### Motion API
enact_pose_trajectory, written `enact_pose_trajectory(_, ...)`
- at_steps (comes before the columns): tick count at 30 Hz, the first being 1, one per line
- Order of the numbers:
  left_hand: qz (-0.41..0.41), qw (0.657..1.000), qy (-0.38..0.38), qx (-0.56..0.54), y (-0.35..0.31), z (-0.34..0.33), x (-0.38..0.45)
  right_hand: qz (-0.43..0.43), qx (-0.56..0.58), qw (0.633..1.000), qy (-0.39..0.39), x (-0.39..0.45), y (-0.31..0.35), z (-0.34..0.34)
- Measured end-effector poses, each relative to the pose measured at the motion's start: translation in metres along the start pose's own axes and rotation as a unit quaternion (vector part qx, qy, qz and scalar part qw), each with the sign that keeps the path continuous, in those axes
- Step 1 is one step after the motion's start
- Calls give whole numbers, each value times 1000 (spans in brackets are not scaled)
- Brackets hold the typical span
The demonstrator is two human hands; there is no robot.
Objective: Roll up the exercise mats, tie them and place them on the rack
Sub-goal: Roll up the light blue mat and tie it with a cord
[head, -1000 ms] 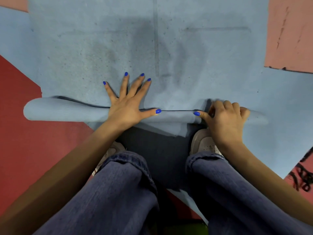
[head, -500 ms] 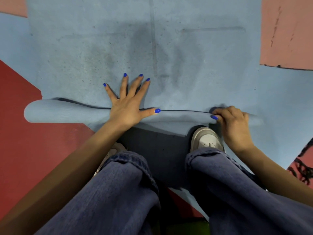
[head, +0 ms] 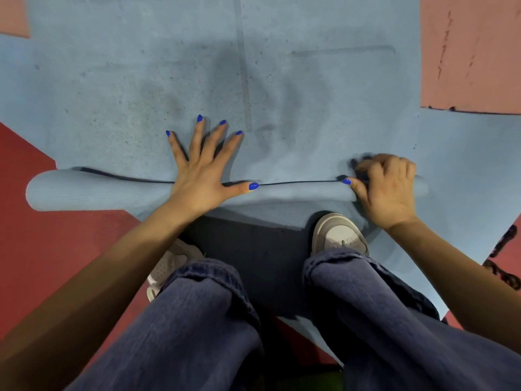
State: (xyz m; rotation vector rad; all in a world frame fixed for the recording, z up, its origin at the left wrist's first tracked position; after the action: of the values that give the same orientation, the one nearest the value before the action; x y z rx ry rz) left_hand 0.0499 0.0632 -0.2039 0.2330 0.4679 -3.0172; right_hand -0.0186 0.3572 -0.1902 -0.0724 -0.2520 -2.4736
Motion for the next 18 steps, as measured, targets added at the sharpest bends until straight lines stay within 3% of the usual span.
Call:
enact_pose_trajectory(4,-84,989,-116,-30,-6,11,-10,12,19,999,33,8,-2,-6)
enact_pose_trajectory(9,-192,971,-145,-1,-24,11,-23,-10,20,995,97,21,-7,-14)
enact_pose_trajectory(13,-264,952,-152,14,-28,9,-26,-3,2,997,74,22,-5,-13)
enact_pose_trajectory(18,-292,942,-160,33,-28,3,-28,60,-44,997,-30,14,11,-1)
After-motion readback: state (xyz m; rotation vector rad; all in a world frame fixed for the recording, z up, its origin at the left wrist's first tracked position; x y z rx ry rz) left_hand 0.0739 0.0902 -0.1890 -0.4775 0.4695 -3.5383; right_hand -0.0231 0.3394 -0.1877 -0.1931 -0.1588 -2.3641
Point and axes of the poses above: each hand's wrist, its own x-axis towards the middle knuckle, its own z-axis out of the back of the hand, y = z × x, the point moved 7 cm from there along x, towards the middle knuckle, and after that the axes turned 7 degrees about z, right-handed, at the moved point
